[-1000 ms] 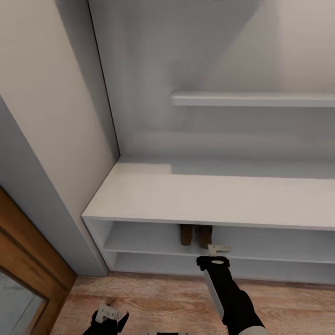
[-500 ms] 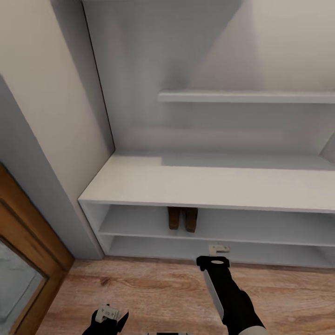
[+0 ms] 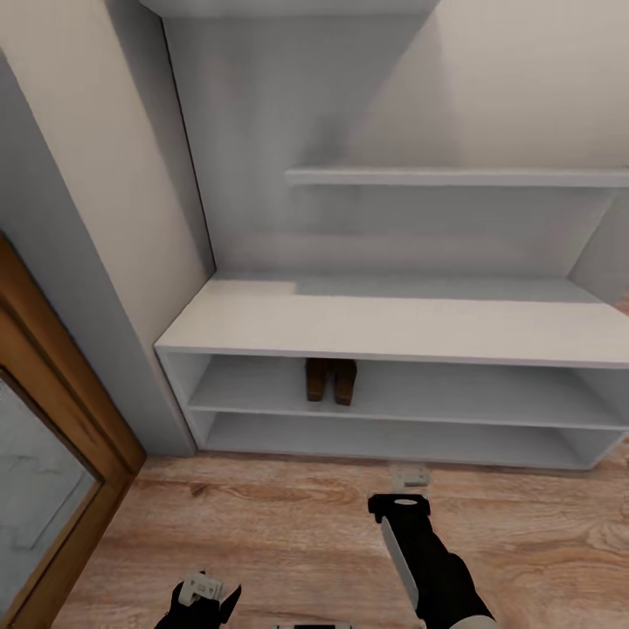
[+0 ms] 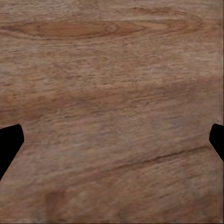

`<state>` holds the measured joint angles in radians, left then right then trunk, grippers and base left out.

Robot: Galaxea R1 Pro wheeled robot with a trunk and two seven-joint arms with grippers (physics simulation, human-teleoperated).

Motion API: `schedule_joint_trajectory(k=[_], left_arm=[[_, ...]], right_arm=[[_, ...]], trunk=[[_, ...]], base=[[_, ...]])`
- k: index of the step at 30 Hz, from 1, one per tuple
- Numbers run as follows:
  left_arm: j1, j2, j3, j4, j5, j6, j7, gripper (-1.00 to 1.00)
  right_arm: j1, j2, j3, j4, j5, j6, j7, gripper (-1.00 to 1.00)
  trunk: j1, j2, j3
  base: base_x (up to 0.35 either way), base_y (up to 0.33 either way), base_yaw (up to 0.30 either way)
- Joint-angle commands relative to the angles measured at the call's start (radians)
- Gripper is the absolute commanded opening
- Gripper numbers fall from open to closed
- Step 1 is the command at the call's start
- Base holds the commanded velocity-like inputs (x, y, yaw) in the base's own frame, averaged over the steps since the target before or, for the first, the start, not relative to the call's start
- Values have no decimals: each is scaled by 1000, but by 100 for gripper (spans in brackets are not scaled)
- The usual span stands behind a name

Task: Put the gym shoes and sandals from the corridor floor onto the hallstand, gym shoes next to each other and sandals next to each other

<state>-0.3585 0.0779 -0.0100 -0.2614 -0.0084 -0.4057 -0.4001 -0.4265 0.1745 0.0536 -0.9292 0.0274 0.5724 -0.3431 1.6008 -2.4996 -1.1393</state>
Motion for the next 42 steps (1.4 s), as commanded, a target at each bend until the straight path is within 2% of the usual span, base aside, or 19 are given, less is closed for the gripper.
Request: schedule_joint_trajectory(k=[1, 3, 4, 5, 6, 10, 20, 22, 24, 25, 35, 39, 42], left_arm=[[0, 0, -1, 1, -1, -4, -1, 100], [0, 0, -1, 1, -1, -4, -1, 100], [0, 1, -2, 1, 1, -4, 1, 100], [0, 1, -2, 1, 1, -4, 2, 100], [0, 2, -1, 1, 2, -4, 2, 100], [1, 3, 6, 1, 9, -4, 2, 100], [5, 10, 54, 2, 30, -5, 3, 100], [5, 13, 65, 6, 31, -5, 3, 100], [6, 14, 67, 8, 31, -5, 4, 100], [7, 18, 72, 10, 32, -5, 18, 100], [9, 26, 74, 12, 39, -5, 68, 100], [10, 28, 74, 13, 43, -6, 107, 100], [10, 28, 74, 13, 43, -6, 113, 100]], right_arm=[[0, 0, 2, 18, 3, 3, -3, 100], [0, 0, 2, 55, 3, -10, -3, 100], [0, 0, 2, 158, 5, -93, -1, 100], [0, -6, 2, 180, 5, -118, -1, 100], [0, -26, 3, 228, 6, -174, 0, 100], [0, -65, 4, 327, 7, -300, 2, 100], [0, -139, 6, 573, 7, -607, 3, 100], [0, -154, 6, 662, 8, -732, 3, 100], [0, -158, 6, 705, 9, -789, 3, 100], [0, -161, 6, 772, 8, -869, 3, 100], [0, -164, 6, 805, 9, -921, 2, 100], [0, -163, 7, 807, 26, -925, 3, 100], [0, -163, 8, 808, 37, -925, 3, 100]], trunk=[[-1, 0, -1], [-1, 0, -1], [-1, 0, -1], [-1, 0, -1], [-1, 0, -1], [-1, 0, -1], [-1, 0, -1], [-1, 0, -1], [-1, 0, -1], [-1, 0, -1], [-1, 0, -1], [-1, 0, -1], [-1, 0, -1]], base=[[-312, -93, 0], [-312, -93, 0], [-312, -87, 0], [-312, -85, 0], [-312, -81, 0], [-312, -76, 0], [-208, -27, 0], [-42, -4, 0], [-16, -2, 0], [-4, 0, -36], [-1, 0, -31], [0, 0, -4], [0, 0, -1]])
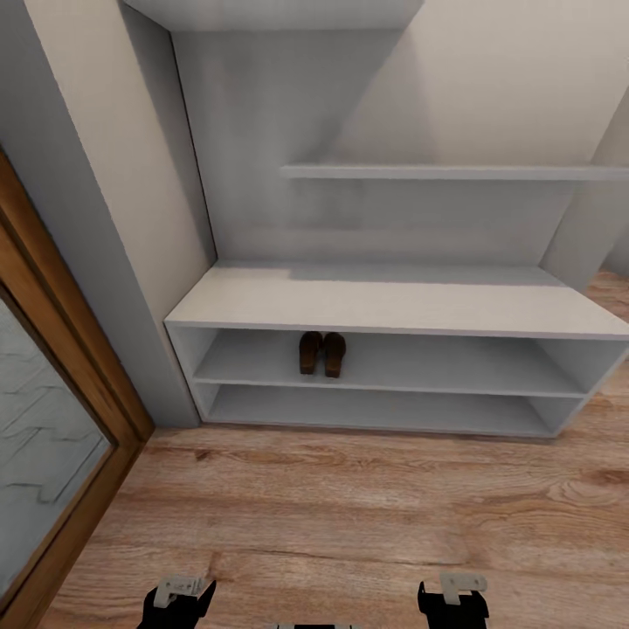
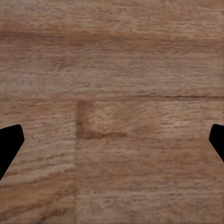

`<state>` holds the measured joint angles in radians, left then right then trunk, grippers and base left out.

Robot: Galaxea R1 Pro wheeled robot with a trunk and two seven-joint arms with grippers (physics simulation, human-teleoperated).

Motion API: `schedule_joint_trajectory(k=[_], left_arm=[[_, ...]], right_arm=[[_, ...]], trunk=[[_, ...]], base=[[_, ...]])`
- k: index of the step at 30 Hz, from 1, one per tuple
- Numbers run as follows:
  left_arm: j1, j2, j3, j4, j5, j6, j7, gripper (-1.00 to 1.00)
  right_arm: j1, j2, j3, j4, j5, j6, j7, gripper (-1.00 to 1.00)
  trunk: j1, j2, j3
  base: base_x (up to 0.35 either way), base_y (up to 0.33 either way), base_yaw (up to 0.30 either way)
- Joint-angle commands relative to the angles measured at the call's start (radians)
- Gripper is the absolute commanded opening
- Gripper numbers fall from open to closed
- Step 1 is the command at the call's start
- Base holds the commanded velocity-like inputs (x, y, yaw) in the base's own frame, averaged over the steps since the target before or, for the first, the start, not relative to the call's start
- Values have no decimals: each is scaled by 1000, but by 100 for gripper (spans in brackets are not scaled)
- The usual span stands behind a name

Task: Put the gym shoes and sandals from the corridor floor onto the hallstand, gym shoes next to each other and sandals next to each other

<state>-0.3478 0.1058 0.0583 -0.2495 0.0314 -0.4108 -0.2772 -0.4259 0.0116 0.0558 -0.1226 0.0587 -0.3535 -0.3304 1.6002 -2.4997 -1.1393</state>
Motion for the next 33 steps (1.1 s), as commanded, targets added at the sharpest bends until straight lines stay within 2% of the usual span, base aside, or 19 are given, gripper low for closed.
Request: schedule_joint_trajectory(k=[1, 5, 16, 25, 33], left_arm=[[0, 0, 6, 1, 4, -1, -7, 100], [0, 0, 6, 2, 4, 0, -5, 100], [0, -1, 7, 4, 4, 0, -2, 100], [0, -3, 6, 4, 4, -1, 12, 100], [0, -3, 6, 4, 4, -2, 21, 100]], right_arm=[[-1, 0, 5, 1, 14, 1, -9, 100], [-1, 1, 5, 1, 26, 0, -10, 100], [1, 0, 2, 3, 23, 3, -15, 100], [2, -2, 0, 3, 22, 2, -16, 100], [2, -25, -1, 3, 19, 0, -15, 100]], trunk=[[0, 0, -1], [0, 0, -1], [0, 0, -1], [0, 0, -1], [0, 0, -1]], base=[[0, 0, 0], [0, 0, 0], [0, 0, -30], [0, 0, -225], [0, 0, -269]])
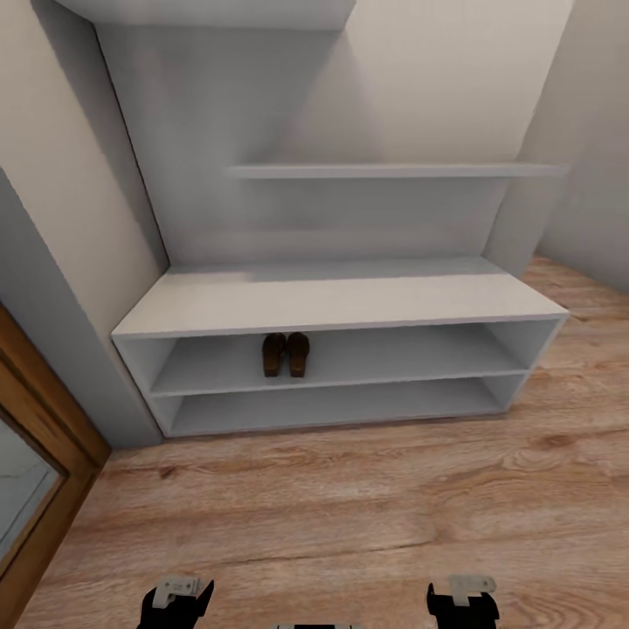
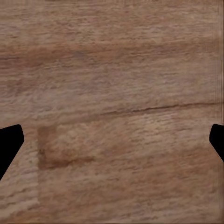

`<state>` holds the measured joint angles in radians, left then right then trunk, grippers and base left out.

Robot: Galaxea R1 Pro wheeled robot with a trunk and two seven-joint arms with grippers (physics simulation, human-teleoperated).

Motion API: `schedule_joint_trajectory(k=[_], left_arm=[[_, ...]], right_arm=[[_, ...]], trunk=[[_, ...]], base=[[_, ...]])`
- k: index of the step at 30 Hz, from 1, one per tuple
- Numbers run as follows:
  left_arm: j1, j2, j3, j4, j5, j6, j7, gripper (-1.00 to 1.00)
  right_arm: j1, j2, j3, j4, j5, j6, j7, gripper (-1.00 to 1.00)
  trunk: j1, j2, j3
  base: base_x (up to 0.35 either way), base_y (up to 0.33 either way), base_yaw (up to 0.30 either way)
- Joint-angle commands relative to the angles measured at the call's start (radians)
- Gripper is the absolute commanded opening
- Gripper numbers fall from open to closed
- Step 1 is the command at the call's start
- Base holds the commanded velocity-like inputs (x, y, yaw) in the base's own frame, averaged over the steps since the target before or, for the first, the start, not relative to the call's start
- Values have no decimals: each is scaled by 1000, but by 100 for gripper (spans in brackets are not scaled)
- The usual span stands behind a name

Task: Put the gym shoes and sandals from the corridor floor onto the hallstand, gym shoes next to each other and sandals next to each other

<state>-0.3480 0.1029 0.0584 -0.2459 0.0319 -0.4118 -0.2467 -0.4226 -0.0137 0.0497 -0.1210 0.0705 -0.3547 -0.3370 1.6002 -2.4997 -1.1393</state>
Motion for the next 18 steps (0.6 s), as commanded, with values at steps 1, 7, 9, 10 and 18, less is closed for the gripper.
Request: schedule_joint_trajectory(k=[1, 7, 9, 10, 18], left_arm=[[0, 0, 6, 1, 3, -1, -9, 100], [0, 0, 6, 0, 3, -1, -8, 100], [0, 0, 6, -1, 3, -1, -8, 100], [0, 0, 6, -1, 3, -1, -8, 100], [0, 1, 7, 0, 3, 0, -5, 100]], right_arm=[[-1, -3, 5, 1, 7, 1, -8, 100], [-1, -7, 4, 1, 6, -6, -8, 100], [-1, -8, 4, 1, 6, -11, -8, 100], [-1, -9, 3, 1, 6, -13, -8, 100], [-1, -37, 3, -1, -72, -36, -7, 100]], trunk=[[0, 0, -1], [-4, 7, 2], [-12, 21, 9], [-16, 28, 12], [-46, 84, 37]], base=[[0, 0, -291], [0, 0, -296], [0, 0, -299], [0, 0, -299], [0, 0, -300]])
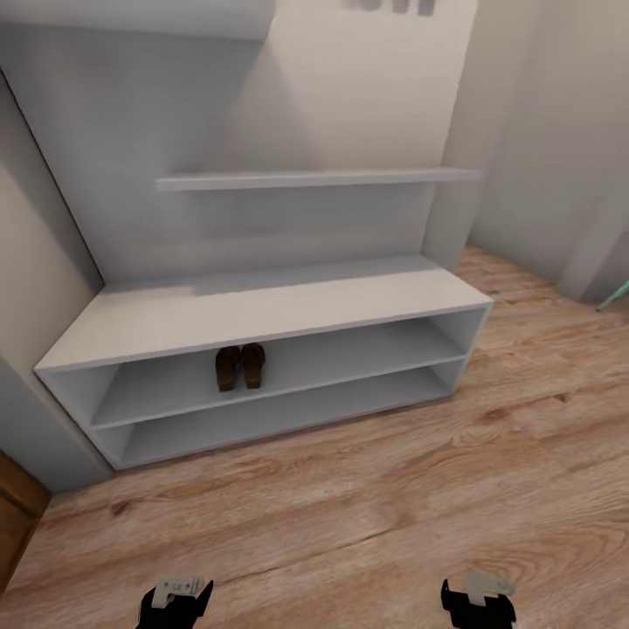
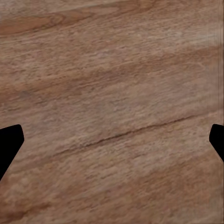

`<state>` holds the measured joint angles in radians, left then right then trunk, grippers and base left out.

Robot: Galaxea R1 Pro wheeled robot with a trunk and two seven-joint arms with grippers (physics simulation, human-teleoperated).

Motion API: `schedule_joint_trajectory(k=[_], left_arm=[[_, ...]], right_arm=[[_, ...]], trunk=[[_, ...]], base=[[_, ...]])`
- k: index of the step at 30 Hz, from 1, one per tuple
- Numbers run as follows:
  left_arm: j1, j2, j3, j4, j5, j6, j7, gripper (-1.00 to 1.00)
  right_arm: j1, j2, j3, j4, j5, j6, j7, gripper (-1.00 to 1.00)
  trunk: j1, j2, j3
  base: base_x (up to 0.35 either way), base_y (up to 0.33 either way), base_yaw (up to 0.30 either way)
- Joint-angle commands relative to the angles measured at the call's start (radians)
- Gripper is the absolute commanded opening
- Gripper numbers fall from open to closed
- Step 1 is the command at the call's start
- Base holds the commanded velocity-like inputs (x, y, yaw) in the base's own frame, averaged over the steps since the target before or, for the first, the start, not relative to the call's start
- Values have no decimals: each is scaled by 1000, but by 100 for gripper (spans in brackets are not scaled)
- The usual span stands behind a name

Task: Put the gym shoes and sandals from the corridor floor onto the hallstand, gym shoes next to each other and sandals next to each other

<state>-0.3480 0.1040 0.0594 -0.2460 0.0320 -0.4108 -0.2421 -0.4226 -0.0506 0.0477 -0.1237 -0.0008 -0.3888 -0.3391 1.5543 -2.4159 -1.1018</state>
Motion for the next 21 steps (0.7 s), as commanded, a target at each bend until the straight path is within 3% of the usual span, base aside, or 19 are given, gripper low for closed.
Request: schedule_joint_trajectory(k=[1, 7, 17, 21], left_arm=[[0, 0, 6, 1, 3, -1, -8, 100], [0, 0, 12, 0, 3, -1, 31, 100], [0, -1, 17, 0, 3, -2, 63, 100], [0, -1, 17, 0, 3, -2, 66, 100]], right_arm=[[-1, -1, 5, 1, -11, -2, -4, 100], [-1, -13, 7, -2, -49, -5, -1, 100], [-1, -50, 10, -3, -59, -7, 5, 100], [-1, -63, 11, -2, -60, -7, 47, 100]], trunk=[[-4, 7, 2], [-27, 49, 21], [-65, 119, 53], [-81, 147, 65]], base=[[0, 0, -300], [0, 0, -300], [0, 0, -300], [0, 0, -300]])
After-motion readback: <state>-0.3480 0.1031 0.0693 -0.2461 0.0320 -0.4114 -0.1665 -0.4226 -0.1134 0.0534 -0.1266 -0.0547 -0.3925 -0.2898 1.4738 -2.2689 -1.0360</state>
